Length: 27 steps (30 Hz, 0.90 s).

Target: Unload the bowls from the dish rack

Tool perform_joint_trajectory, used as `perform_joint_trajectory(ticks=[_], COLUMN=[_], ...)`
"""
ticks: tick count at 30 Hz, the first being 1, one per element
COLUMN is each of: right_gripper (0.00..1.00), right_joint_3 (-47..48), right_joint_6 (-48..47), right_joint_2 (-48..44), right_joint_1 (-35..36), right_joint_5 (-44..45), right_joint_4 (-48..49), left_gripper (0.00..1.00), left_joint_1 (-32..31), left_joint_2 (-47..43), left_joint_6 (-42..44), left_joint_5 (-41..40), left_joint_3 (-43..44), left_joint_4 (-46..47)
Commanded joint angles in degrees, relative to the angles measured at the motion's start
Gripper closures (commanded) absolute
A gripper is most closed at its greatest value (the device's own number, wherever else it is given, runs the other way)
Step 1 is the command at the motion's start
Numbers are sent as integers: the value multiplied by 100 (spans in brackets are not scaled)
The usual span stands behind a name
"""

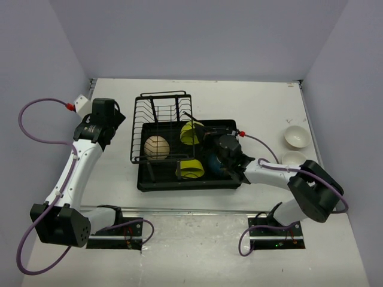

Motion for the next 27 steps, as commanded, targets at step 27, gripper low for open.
perform_joint_trajectory(ticks=[27], right_gripper=[100], right_joint_3=[3805], right_joint_6=[-5729], right_joint_2=[-349], right_joint_1=[-3549], right_joint_5=[-3112], right_joint_4=[-5581], left_gripper=[0], left_joint_1=[62], left_joint_2=[303], left_joint_6=[803], left_joint_5=[-519], left_joint_3=[494], left_joint_4=[-137])
